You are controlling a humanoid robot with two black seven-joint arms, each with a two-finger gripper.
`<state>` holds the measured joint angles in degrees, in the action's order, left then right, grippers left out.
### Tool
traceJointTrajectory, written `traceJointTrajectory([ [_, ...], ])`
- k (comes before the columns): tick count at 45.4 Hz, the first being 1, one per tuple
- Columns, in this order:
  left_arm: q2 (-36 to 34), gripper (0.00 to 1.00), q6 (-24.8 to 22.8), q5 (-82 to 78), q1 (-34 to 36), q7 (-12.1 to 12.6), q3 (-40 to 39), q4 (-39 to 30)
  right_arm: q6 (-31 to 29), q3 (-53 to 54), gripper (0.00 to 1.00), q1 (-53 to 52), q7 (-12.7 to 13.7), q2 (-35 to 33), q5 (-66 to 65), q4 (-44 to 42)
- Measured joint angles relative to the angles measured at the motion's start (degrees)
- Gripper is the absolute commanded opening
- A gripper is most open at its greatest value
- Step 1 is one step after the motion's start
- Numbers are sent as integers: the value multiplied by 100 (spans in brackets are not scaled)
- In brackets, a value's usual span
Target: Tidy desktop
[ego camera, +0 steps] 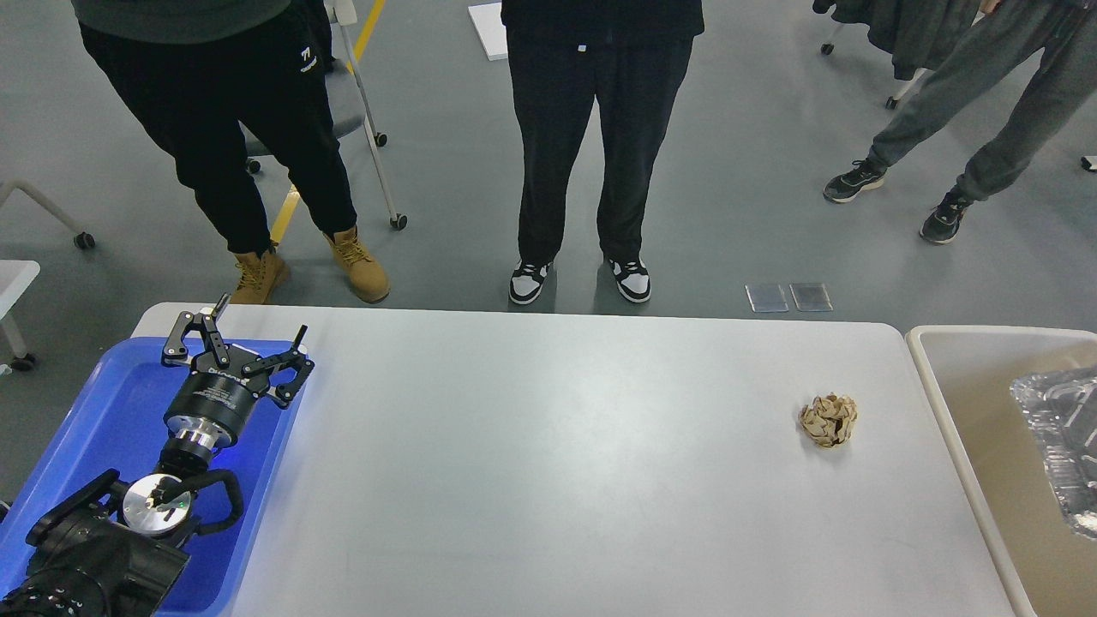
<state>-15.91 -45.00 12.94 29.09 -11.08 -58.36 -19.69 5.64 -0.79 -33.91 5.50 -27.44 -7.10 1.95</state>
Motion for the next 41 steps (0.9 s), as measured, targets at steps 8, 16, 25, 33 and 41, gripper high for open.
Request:
traceJointTrajectory([
  [8, 0, 100, 0, 0, 0, 0, 0, 0, -18, -12, 53, 85, -6, 93, -6, -1],
  [16, 0, 100, 0, 0, 0, 0, 0, 0, -40, -13, 100, 139, -10, 164, -7, -1],
  [25, 0, 100, 0, 0, 3, 0, -1, 0, -52, 48, 100, 142, -9, 223, 30, 4],
  [33, 0, 100, 0, 0, 5, 0, -1, 0, -58, 83, 100, -77, -6, 225, 62, 10],
  [41, 0, 100, 0, 0, 8, 0, -1, 0, -187, 109, 100, -509, -10, 66, 79, 59],
])
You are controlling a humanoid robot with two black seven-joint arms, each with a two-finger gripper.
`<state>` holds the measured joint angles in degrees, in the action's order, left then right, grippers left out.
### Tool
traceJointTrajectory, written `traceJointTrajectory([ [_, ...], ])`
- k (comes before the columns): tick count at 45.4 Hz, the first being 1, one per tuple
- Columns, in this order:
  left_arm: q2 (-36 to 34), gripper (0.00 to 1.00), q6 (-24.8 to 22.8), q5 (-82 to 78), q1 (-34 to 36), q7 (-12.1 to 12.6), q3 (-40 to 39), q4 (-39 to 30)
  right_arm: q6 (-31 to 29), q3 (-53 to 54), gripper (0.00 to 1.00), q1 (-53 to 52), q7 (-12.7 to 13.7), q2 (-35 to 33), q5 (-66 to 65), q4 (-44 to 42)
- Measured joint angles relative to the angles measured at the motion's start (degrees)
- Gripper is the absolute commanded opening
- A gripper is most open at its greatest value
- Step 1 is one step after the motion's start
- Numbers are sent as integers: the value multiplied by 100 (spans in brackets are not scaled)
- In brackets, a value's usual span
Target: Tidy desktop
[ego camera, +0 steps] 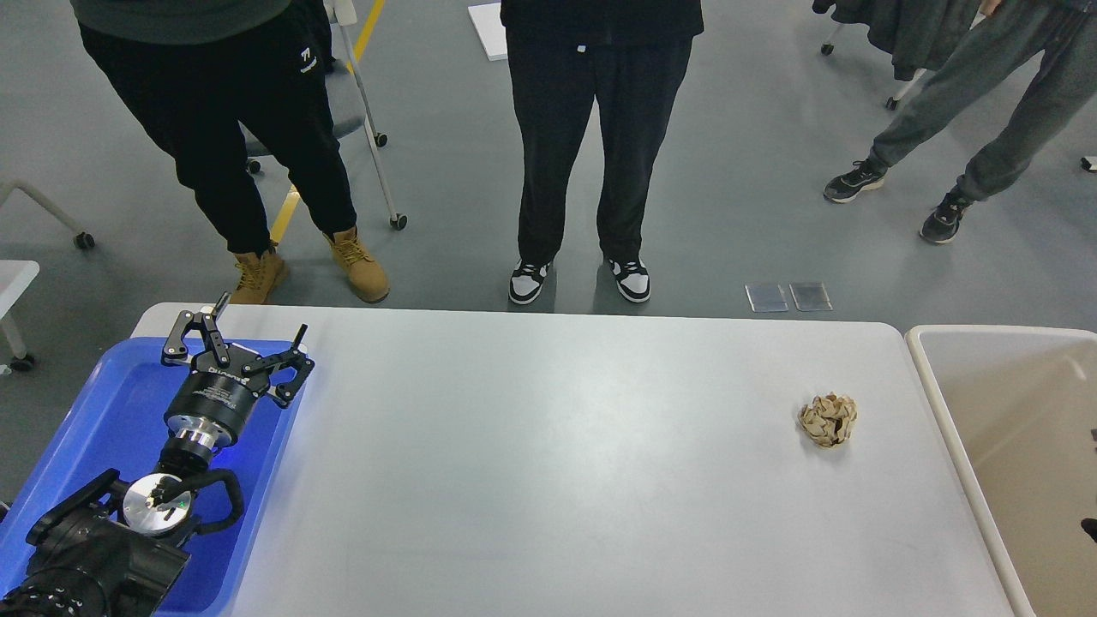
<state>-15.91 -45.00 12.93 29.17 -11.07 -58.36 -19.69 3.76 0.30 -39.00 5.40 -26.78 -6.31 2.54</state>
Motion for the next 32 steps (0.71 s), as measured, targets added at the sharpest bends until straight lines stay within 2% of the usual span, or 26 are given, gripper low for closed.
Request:
traceJointTrajectory([
  [16, 0, 100, 0, -8, 1, 0, 7, 0, -1197, -71, 100, -1337, -3, -1036, -40, 737],
  [32, 0, 100, 0, -11, 2, 0, 9, -1, -1654, -221, 100, -2814, 28, -2403, -261, 3413],
])
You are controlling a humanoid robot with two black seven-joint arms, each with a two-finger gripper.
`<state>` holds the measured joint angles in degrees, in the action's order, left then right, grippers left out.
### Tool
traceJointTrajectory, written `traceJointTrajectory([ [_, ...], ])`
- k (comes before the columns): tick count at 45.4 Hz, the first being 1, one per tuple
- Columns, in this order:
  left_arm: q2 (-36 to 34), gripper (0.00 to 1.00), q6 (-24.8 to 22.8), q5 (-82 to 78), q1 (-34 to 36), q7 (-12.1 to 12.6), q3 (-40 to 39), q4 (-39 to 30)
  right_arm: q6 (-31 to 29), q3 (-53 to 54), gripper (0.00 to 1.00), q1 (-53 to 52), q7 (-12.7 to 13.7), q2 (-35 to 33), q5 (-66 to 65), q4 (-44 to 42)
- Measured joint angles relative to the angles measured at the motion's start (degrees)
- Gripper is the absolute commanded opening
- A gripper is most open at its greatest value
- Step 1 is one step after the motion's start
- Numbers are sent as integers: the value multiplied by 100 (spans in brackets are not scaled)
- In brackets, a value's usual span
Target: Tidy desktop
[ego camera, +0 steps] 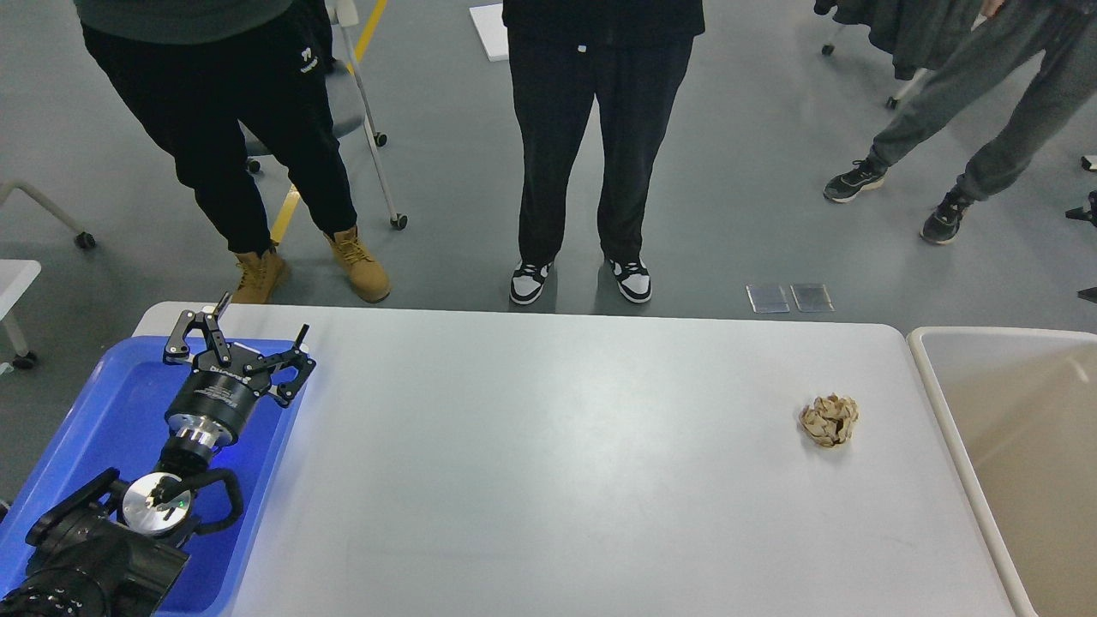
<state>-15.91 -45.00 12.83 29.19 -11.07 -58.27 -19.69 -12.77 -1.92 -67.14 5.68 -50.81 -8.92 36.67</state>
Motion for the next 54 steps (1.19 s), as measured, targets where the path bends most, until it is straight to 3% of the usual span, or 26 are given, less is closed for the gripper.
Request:
traceJointTrajectory([
  [10, 0, 100, 0, 0, -1, 0, 0, 0, -133, -498, 100, -876, -5, -427, -397, 1323],
  [26, -1, 100, 0, 0, -4, 0, 0, 1, -438, -1066, 100, -1748, -9, -268, -773, 2071],
  [40, 0, 100, 0, 0, -6, 0, 0, 1, -1143, -2900, 100, -3644, -24, -161, -2142, 3287],
  [54, 0, 100, 0, 0, -8, 0, 0, 1, -1408, -4663, 100, -5501, -30, 614, -2590, 4409],
])
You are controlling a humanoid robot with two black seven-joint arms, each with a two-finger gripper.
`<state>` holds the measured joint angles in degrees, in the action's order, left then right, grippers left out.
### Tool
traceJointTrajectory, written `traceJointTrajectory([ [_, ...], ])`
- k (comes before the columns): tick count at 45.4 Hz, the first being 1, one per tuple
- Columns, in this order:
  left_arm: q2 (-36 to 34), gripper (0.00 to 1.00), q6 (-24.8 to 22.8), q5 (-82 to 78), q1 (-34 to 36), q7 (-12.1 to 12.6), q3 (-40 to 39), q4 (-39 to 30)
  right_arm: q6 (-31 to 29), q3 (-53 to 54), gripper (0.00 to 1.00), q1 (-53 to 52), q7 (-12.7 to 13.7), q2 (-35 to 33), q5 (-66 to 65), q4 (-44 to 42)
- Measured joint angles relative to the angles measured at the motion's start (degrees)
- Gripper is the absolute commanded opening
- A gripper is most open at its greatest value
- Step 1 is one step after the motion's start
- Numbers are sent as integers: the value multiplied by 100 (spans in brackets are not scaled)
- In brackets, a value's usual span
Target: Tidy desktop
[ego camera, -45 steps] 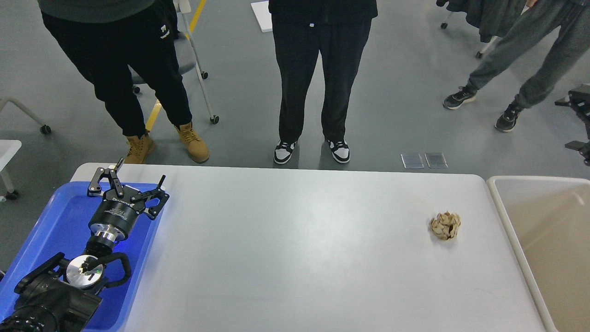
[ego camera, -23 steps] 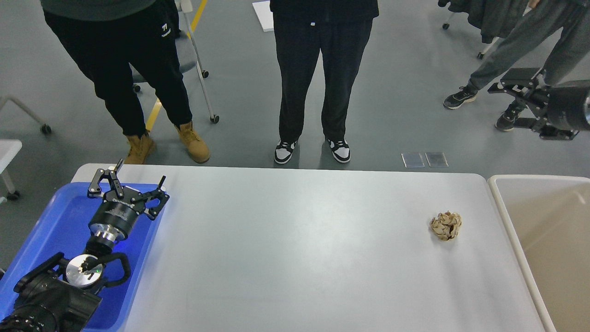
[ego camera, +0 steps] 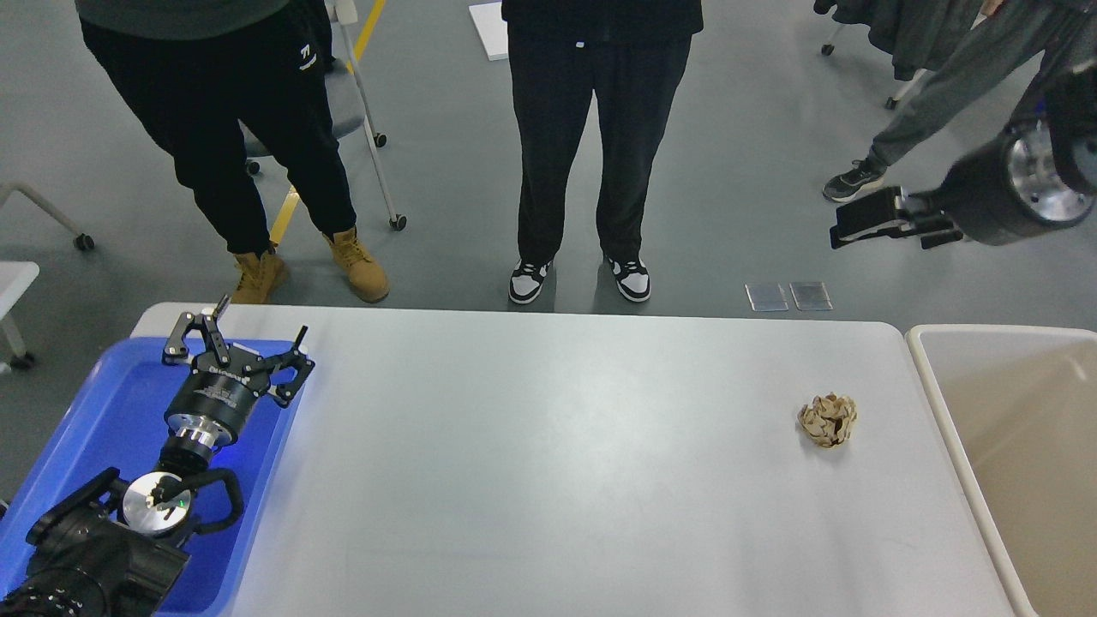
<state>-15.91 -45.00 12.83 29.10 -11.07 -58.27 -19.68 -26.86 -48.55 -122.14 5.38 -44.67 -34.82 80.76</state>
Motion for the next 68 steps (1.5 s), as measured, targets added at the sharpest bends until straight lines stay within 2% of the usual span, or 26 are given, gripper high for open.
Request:
traceJointTrajectory([
  [18, 0, 100, 0, 0, 0, 0, 0, 0, -121, -1595, 100, -1152, 13, 1170, 746, 916],
  [32, 0, 100, 0, 0, 0, 0, 0, 0, -157, -2462, 100, -1416, 14, 1492, 1166, 1159],
  [68, 0, 100, 0, 0, -2, 0, -8, 0, -160, -2801, 100, -1060, 16, 2278, 2288, 1306],
])
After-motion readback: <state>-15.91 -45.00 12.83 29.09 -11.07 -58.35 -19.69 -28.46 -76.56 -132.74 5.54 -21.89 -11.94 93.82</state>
